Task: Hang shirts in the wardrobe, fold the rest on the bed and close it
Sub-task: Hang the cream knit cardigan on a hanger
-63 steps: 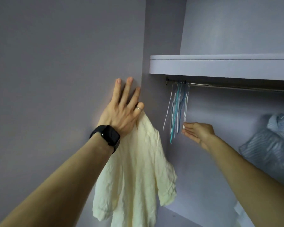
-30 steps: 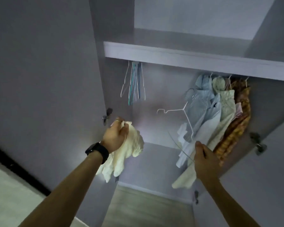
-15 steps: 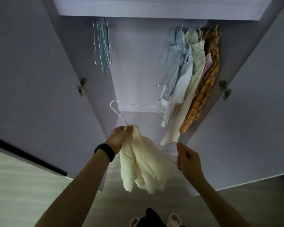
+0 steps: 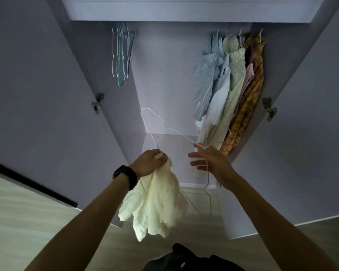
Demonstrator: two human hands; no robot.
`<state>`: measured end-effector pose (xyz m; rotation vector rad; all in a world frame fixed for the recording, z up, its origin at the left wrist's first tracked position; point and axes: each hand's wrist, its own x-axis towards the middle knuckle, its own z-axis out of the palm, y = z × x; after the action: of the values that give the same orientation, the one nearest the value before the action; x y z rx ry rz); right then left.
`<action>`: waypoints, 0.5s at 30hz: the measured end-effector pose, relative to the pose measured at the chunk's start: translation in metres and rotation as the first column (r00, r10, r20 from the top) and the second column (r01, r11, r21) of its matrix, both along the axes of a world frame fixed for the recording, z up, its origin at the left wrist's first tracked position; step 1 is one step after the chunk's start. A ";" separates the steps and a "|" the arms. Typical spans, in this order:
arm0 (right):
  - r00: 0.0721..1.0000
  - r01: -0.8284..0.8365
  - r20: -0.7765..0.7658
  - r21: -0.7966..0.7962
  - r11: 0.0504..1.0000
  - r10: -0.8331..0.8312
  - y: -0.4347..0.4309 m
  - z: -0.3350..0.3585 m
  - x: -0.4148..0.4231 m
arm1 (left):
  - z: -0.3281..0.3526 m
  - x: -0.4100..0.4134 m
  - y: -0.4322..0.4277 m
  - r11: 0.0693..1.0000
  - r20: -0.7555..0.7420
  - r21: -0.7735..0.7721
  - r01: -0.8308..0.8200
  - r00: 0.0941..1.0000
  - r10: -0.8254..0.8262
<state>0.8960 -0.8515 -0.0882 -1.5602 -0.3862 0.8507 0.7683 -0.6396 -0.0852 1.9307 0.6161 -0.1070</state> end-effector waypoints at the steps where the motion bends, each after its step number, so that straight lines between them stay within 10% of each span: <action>1: 0.998 0.037 -0.062 0.061 0.997 -0.033 0.007 0.010 0.011 | 0.002 0.001 -0.003 0.999 0.000 0.022 0.024 1.000 -0.024; 4: 0.986 0.093 -0.153 0.127 0.987 -0.073 0.021 0.031 0.034 | 0.008 0.006 -0.005 0.997 0.059 0.071 0.003 0.998 -0.008; 9: 0.920 0.312 0.258 -0.022 0.950 -0.296 0.024 0.026 0.050 | 0.027 0.008 0.003 0.989 0.123 0.057 -0.137 0.984 0.129; 15: 0.942 -0.193 0.252 -0.136 0.972 0.222 0.047 0.013 0.002 | 0.054 0.017 0.001 0.993 0.238 -0.110 -0.044 0.969 0.070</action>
<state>0.8979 -0.8043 -0.0750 -1.7646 -0.7192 0.8360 0.7854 -0.6382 -0.0314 1.7890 0.4922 0.1293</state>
